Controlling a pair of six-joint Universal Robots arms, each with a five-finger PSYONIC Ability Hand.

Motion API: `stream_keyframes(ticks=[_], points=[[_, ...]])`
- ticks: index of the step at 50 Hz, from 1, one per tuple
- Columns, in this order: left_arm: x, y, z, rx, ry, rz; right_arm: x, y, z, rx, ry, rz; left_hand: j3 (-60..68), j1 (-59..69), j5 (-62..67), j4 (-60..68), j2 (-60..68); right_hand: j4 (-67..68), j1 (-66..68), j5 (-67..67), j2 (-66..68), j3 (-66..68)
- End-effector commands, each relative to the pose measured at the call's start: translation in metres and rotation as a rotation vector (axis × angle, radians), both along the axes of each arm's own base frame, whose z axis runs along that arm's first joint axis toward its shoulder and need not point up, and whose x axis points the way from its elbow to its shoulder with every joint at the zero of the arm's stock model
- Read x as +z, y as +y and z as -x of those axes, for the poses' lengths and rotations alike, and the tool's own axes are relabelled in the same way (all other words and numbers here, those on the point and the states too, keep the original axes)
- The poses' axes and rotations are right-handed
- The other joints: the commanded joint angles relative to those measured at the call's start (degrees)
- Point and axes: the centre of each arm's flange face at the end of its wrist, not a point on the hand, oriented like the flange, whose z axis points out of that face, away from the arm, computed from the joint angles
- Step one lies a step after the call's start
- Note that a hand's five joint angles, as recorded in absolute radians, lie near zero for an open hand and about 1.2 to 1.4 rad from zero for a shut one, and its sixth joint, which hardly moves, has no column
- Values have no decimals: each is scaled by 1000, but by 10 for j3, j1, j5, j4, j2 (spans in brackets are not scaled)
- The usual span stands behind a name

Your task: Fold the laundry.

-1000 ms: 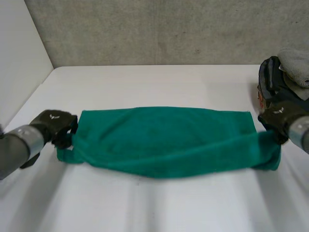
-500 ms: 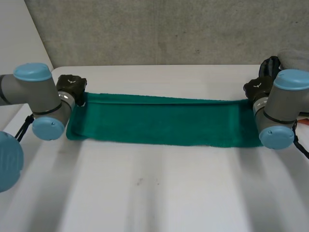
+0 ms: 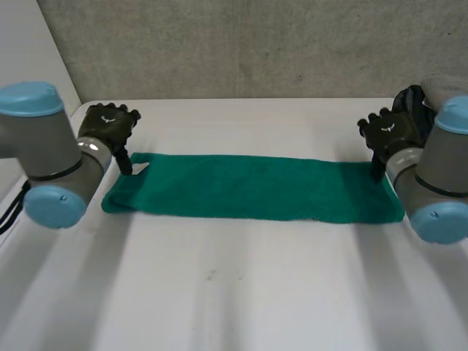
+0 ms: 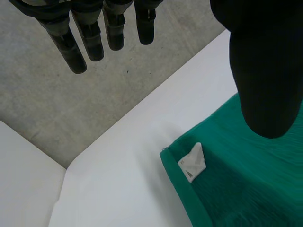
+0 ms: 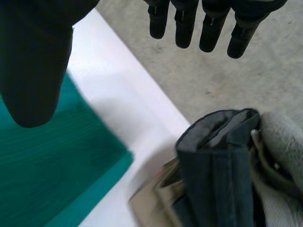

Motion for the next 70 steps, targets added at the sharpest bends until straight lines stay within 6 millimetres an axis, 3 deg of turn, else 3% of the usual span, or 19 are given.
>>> stream_keyframes(ticks=[1, 6, 13, 15, 17, 27, 33, 41, 43, 47, 51, 54, 55, 58, 59, 62, 63, 66, 70], points=[[2, 41, -15, -37, 10, -5, -15, 38, 18, -14, -22, -181, -24, -10, -29, -17, -20, 138, 140, 134, 139, 138], [-7, 52, -20, -73, 21, -6, -34, 41, 41, -41, -43, -263, -24, -10, -29, -17, -20, 176, 178, 173, 177, 177], [-13, 54, -22, -76, 22, -11, -50, 33, 45, -15, -61, -262, -24, -10, -29, -17, -20, 200, 202, 196, 201, 200], [-15, 55, -22, -77, 21, -16, -56, 29, 46, -18, -62, -259, -24, -10, -29, -17, -20, 280, 282, 277, 281, 281], [-16, 55, -22, -77, 22, -21, -60, 24, 48, -25, -57, -240, -24, -10, -29, -17, -20, 658, 660, 655, 659, 659], [-5, 59, -21, -81, 31, 8, -55, 12, 91, -144, -41, -200, -24, -10, -29, -17, -20, 660, 662, 657, 661, 661], [2, 62, -24, -72, 62, 15, -40, 5, 160, -264, 104, -166, -24, -10, -29, -17, -20, 660, 662, 657, 661, 661], [6, 69, -27, -68, 86, 9, -35, 2, 169, -262, 358, -134, -24, -10, -29, -17, -20, 660, 662, 657, 661, 661], [8, 71, -29, -62, 87, 14, -29, 2, 158, -238, 357, -108, -24, -10, -29, -17, -20, 660, 662, 657, 661, 661], [16, 70, -37, -40, 90, 33, -6, 12, 90, -68, 341, 12, -24, -10, -29, -17, -20, 660, 662, 657, 661, 661], [23, 68, -44, -22, 94, 55, 23, 34, 4, 145, 307, 189, -24, -10, -29, -17, -20, 660, 662, 657, 661, 661], [26, 70, -47, -21, 96, 60, 35, 49, -39, 261, 280, 283, -24, -10, -29, -17, -20, 660, 662, 657, 661, 661], [26, 71, -49, -19, 96, 60, 33, 58, -65, 341, 262, 318, -24, -10, -29, -17, -20, 660, 662, 657, 661, 661], [26, 74, -53, -13, 95, 55, 19, 77, -109, 497, 235, 354, -24, -10, -29, -17, -20, 660, 662, 657, 661, 661], [25, 74, -53, -11, 95, 54, 11, 94, -138, 613, 213, 381, -24, -10, -29, -17, -20, 660, 662, 657, 661, 661], [22, 77, -55, -15, 95, 41, -1, 116, -170, 746, 196, 408, -24, -10, -29, -17, -20, 660, 662, 657, 661, 661], [21, 77, -54, -18, 95, 38, -16, 131, -188, 836, 189, 402, -24, -10, -29, -17, -20, 660, 662, 657, 661, 661], [18, 79, -54, -24, 96, 28, -54, 149, -208, 932, 191, 354, -24, -10, -29, -17, -20, 660, 662, 657, 661, 661], [15, 80, -54, -25, 95, 21, -83, 164, -218, 978, 200, 308, -24, -10, -29, -17, -20, 660, 662, 657, 661, 661]])
